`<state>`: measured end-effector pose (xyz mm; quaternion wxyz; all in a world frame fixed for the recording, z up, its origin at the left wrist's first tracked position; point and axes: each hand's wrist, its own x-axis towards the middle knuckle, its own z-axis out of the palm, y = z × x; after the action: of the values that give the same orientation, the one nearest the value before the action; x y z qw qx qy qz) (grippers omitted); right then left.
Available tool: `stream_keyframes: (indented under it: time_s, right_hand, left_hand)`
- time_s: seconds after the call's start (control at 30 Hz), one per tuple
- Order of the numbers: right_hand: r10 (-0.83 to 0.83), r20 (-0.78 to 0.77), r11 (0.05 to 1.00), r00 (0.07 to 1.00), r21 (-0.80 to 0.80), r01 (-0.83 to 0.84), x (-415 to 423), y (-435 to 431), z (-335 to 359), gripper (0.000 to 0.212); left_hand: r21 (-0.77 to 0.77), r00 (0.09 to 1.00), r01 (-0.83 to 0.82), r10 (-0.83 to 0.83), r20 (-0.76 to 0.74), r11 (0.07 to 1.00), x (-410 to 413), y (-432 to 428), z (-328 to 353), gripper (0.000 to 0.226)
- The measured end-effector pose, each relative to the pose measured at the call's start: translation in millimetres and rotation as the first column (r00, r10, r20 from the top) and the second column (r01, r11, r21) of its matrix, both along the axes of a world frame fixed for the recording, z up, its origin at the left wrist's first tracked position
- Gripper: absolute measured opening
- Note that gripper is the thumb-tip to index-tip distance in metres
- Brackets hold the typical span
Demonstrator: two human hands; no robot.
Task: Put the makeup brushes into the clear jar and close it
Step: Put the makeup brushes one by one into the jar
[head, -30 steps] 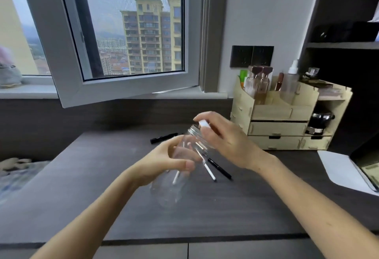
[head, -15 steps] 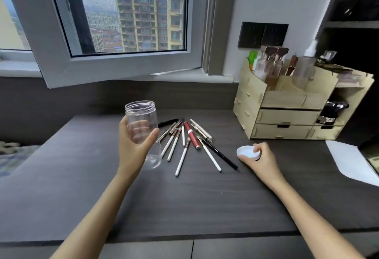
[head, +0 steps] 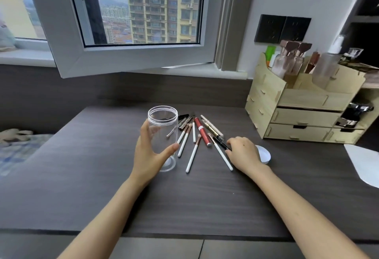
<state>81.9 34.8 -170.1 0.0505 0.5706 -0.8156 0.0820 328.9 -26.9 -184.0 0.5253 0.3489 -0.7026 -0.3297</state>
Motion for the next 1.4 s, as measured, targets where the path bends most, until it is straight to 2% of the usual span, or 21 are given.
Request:
stream_keyframes:
  time_s: [0.1,0.17,0.2,0.27,0.33,0.37,0.4,0.43,0.57,0.7,0.77,0.8,0.87,0.9,0.93,1.0,1.03,1.07,1.17,1.27,1.4]
  right_hand:
    - [-0.019,0.108,0.999,0.994,-0.039,0.024,6,-2,13,0.026]
    - [0.046,0.256,0.964,0.966,-0.265,0.025,16,1,37,0.026]
    - [0.133,0.374,0.914,0.918,-0.405,0.032,28,4,55,0.024]
    - [0.414,0.562,0.761,0.716,-0.645,0.066,57,10,94,0.015]
    - [0.648,0.572,0.621,0.503,-0.779,0.085,86,11,124,0.018]
    - [0.705,0.555,0.588,0.441,-0.806,0.072,97,7,132,0.024]
    - [0.721,0.546,0.587,0.427,-0.808,0.042,106,2,135,0.027]
    - [0.704,0.546,0.613,0.454,-0.79,0.0,114,-5,136,0.026]
    - [0.522,0.467,0.801,0.714,-0.557,-0.221,125,-29,119,0.009]
    - [0.459,0.166,0.807,0.873,-0.488,-0.331,120,-28,106,0.034]
    - [0.487,0.135,0.811,0.863,-0.437,-0.389,115,-27,105,0.038]
    - [0.529,0.246,0.813,0.812,-0.423,-0.401,110,-25,107,0.038]
    - [0.563,0.611,0.823,0.557,-0.475,-0.313,97,-18,112,0.036]
    - [0.536,0.701,0.839,0.471,-0.502,-0.21,86,-16,111,0.032]
    - [0.487,0.716,0.856,0.5,-0.505,-0.11,73,-16,105,0.029]
    - [0.233,0.563,0.918,0.793,-0.396,0.012,46,-19,86,0.025]
    - [0.095,0.46,0.958,0.883,-0.283,0.045,37,-20,75,0.023]
    - [0.006,0.391,0.982,0.92,-0.174,0.068,32,-20,64,0.022]
    - [-0.069,0.359,0.995,0.931,-0.043,0.09,26,-22,40,0.02]
    - [-0.088,0.35,0.985,0.933,-0.109,0.134,22,-34,29,0.019]
    - [-0.122,0.208,0.981,0.97,-0.12,0.15,16,-57,22,0.021]
  left_hand:
    - [-0.037,0.999,0.022,-0.023,-0.033,0.999,5,3,1,0.093]
    - [-0.09,0.997,-0.047,0.041,-0.068,0.995,8,6,4,0.082]
    - [-0.134,0.993,-0.093,0.082,-0.089,0.987,10,7,7,0.074]
    - [-0.225,0.981,-0.172,0.147,-0.123,0.959,13,7,13,0.06]
    - [-0.317,0.969,-0.241,0.209,-0.133,0.917,16,5,20,0.051]
    - [-0.35,0.963,-0.267,0.234,-0.134,0.898,16,6,25,0.049]
    - [-0.374,0.959,-0.281,0.25,-0.131,0.884,17,6,30,0.046]
    - [-0.386,0.96,-0.279,0.255,-0.115,0.879,16,6,36,0.045]
    - [-0.28,0.985,-0.153,0.169,0.036,0.948,15,2,58,0.055]
    - [-0.222,0.987,-0.094,0.119,0.104,0.971,15,-5,67,0.06]
    - [-0.12,0.997,-0.042,0.048,0.052,0.992,15,-4,69,0.063]
    - [-0.051,1.0,-0.004,0.005,0.012,0.999,16,-3,69,0.065]
    - [0.048,0.997,0.055,-0.053,-0.049,0.997,18,-5,68,0.064]
    - [0.072,0.995,0.077,-0.072,-0.063,0.994,19,-5,67,0.063]
    - [0.086,0.993,0.096,-0.09,-0.073,0.992,20,-5,67,0.063]
    - [0.103,0.989,0.127,-0.118,-0.088,0.987,21,-4,67,0.064]
    - [0.108,0.987,0.137,-0.126,-0.097,0.985,20,-5,66,0.064]
    - [0.109,0.986,0.142,-0.131,-0.105,0.984,20,-4,66,0.062]
    - [0.106,0.978,0.153,-0.136,-0.157,0.983,17,-3,63,0.056]
    - [0.1,0.971,0.154,-0.131,-0.201,0.983,13,-1,59,0.052]
    - [0.096,0.972,0.141,-0.119,-0.202,0.985,12,-1,57,0.05]
